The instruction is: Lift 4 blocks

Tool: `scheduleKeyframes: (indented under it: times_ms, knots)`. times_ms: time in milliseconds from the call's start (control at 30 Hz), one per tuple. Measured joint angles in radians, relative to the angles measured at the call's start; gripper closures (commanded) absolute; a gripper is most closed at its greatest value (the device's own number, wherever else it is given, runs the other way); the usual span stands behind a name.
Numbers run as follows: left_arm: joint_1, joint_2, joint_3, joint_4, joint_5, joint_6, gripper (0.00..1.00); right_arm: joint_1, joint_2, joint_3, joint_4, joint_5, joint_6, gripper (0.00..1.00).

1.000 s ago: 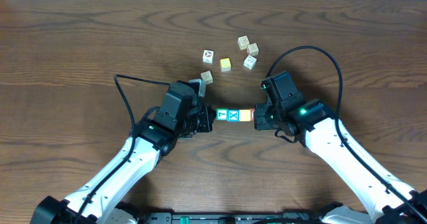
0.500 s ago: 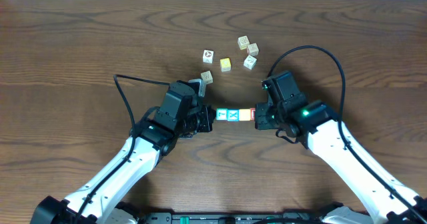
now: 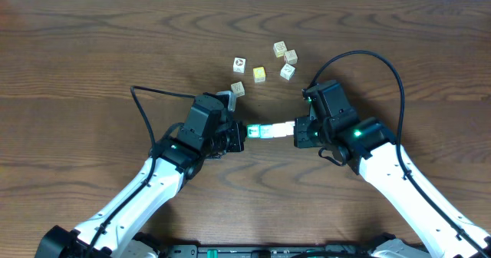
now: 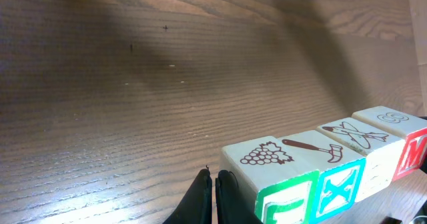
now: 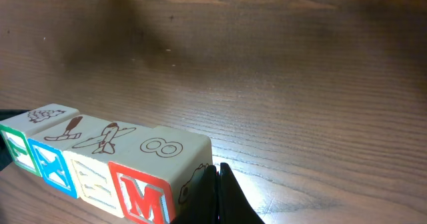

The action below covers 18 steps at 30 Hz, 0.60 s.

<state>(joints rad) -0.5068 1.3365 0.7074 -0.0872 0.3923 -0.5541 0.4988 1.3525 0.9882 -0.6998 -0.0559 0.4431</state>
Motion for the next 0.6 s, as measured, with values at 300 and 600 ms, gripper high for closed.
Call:
scheduleKeyframes:
  times_ms: [300,600]
  knots:
    - [0.000,-0.006,0.000,0.000,0.000,0.000,0.93,0.000,0.000,0.000,-0.014,-0.003,0.000,0.99]
    - [0.000,-0.028,0.000,0.002,0.001,0.000,0.93,0.000,0.000,0.000,-0.023,0.002,0.000,0.99]
